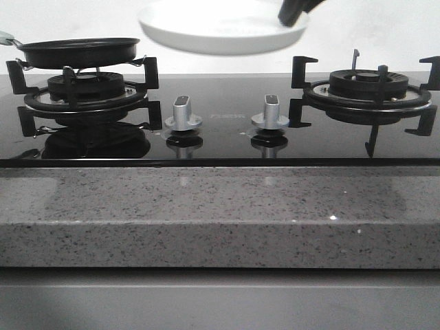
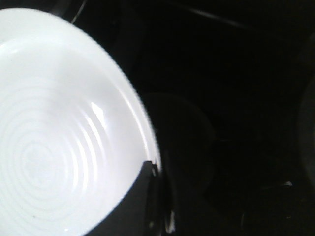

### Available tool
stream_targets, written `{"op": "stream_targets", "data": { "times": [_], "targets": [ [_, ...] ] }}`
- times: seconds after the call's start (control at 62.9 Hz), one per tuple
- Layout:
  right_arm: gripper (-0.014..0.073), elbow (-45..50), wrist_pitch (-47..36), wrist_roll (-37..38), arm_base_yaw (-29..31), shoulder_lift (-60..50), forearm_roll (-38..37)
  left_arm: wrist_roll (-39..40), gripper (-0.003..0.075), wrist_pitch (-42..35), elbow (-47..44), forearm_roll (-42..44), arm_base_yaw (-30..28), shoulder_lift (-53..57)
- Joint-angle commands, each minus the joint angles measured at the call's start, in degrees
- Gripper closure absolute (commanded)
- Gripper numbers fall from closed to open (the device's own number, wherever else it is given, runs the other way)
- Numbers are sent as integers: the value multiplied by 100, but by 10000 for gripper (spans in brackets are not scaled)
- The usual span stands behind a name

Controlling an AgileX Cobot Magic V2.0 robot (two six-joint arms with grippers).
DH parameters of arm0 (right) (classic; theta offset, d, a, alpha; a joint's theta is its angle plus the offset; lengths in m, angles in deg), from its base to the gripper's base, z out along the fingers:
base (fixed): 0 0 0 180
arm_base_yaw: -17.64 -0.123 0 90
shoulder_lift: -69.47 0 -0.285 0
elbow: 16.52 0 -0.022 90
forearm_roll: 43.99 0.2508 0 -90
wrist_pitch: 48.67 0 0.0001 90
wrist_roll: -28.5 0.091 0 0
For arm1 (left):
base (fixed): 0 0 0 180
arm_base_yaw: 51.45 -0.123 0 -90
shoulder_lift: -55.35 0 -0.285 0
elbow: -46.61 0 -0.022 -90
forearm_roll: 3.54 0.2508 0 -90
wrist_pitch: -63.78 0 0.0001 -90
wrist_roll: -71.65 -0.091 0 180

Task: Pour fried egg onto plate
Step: 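Lift the white plate with the right gripper and bring it toward the pan, then grasp the pale green pan handle with the left gripper and lift the pan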

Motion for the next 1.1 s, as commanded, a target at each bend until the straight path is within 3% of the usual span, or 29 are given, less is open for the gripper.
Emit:
{"op": "stream_targets", "data": {
  "times": [0.0,0.127,0.254,0.556,0.636,0.826,0.985,1.081],
  "targets": [
    [652,1005,-812,-166,-116,-846,226,45,209,-525,153,-63,5,8],
    [652,2570,-1717,-258,-289,-1578,230,45,210,-525,153,-63,5,8],
    [652,3402,-2328,-270,-314,-2034,266,45,210,-525,153,-63,5,8],
    [652,3566,-2453,-270,-314,-2125,272,45,210,-525,153,-167,5,8],
    [652,3566,-2438,-270,-314,-2125,272,45,208,-423,240,-763,-13,-14],
    [652,3566,-2415,-270,-314,-2125,272,55,205,406,898,-3324,-649,-715],
    [652,3566,-2415,-270,-314,-2125,272,-20,205,1909,1771,-4058,-1455,-1855],
    [652,3566,-2415,-270,-314,-2125,272,-453,205,2609,2299,-4662,-1801,-2482]
  ]
}}
